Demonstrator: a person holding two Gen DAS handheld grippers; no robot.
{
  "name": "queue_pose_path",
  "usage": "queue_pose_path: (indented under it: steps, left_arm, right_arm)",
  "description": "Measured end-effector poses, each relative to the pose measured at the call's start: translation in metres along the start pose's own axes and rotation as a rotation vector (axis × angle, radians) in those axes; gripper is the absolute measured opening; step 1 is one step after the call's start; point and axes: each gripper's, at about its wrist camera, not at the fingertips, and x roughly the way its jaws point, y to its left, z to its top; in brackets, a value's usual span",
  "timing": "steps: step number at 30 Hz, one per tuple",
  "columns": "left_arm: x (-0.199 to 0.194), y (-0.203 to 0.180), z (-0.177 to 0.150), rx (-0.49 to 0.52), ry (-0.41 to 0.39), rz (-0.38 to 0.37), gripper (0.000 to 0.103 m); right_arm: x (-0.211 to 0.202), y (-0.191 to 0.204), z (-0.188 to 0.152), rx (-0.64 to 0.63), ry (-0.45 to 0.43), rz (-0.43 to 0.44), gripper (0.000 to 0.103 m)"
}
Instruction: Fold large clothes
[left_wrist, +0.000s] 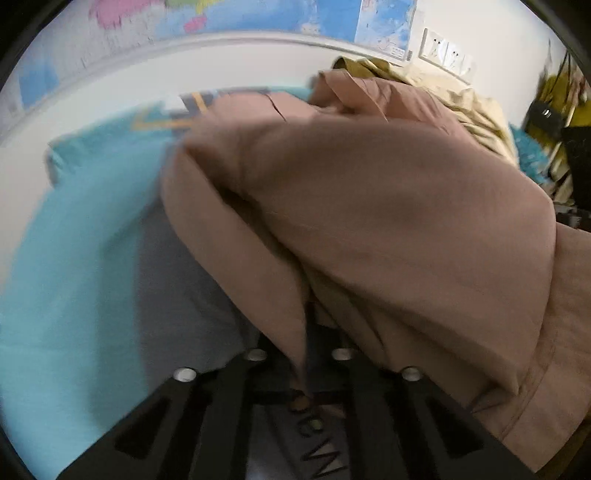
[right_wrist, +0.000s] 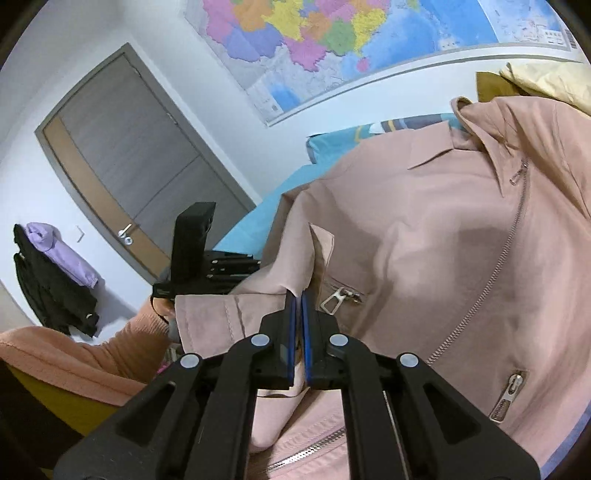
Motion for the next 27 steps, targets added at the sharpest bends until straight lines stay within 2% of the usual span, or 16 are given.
queue_pose_path:
  steps: [4, 7, 9, 11, 12, 13, 14, 15, 17, 18, 19, 21, 22, 23, 25, 27]
  left_arm:
    - [-0.05, 0.016, 0.023, 0.059, -0.074, 0.264, 0.003]
    - [-0.087, 0.03, 0.047, 0.135, -0.122, 0.587, 0.002]
    - [-0.091, 0.035, 0.053, 0.18, -0.11, 0.72, 0.003]
    - [-0.077, 0.037, 0.05, 0.239, -0.057, 0.819, 0.006]
    - [-0.059, 0.036, 0.042, 0.322, -0.009, 0.933, 0.013]
    - [-0.044, 0.036, 0.037, 0.361, 0.03, 1.014, 0.019]
    - [-0.026, 0.041, 0.029, 0.375, 0.105, 1.069, 0.03]
    - [-0.016, 0.045, 0.022, 0.361, 0.14, 1.048, 0.031]
    - [-0.012, 0.052, 0.011, 0.275, 0.166, 0.891, 0.031]
    - [-0.017, 0.056, 0.01, 0.227, 0.145, 0.853, 0.032]
    - [-0.027, 0.059, 0.012, 0.174, 0.115, 0.828, 0.035]
    - [-0.063, 0.07, 0.025, 0.018, -0.006, 0.71, 0.054]
    - [-0.087, 0.074, 0.034, -0.048, -0.103, 0.632, 0.058]
    - [-0.098, 0.074, 0.039, -0.064, -0.158, 0.588, 0.06]
    - [-0.105, 0.063, 0.055, -0.039, -0.209, 0.508, 0.064]
    - [-0.092, 0.042, 0.078, 0.025, -0.233, 0.443, 0.076]
  right_arm:
    - [0.001, 0.009, 0.002, -0.026, -0.001, 0.04, 0.003]
    - [0.017, 0.018, 0.002, -0.05, 0.022, 0.063, 0.003]
    - [0.035, 0.022, 0.001, -0.062, 0.066, 0.068, 0.004]
    - [0.053, 0.022, -0.002, -0.073, 0.125, 0.076, 0.009]
    - [0.057, 0.02, -0.004, -0.068, 0.139, 0.067, 0.017]
    - [0.062, 0.018, -0.004, -0.064, 0.15, 0.05, 0.022]
    - [0.064, 0.014, -0.005, -0.062, 0.156, 0.029, 0.031]
    - [0.063, 0.011, -0.004, -0.055, 0.154, 0.009, 0.041]
    - [0.053, 0.001, 0.0, -0.035, 0.137, -0.024, 0.043]
    - [0.047, -0.004, 0.005, -0.03, 0.124, -0.05, 0.044]
    - [0.037, -0.01, 0.012, -0.028, 0.102, -0.098, 0.047]
    - [0.01, -0.024, 0.027, -0.045, 0.034, -0.243, 0.057]
    - [0.0, -0.029, 0.034, -0.051, 0.011, -0.309, 0.061]
    - [-0.011, -0.035, 0.042, -0.052, -0.013, -0.375, 0.068]
    - [-0.029, -0.047, 0.064, -0.061, -0.065, -0.484, 0.069]
    - [-0.029, -0.054, 0.083, -0.084, -0.068, -0.553, 0.069]
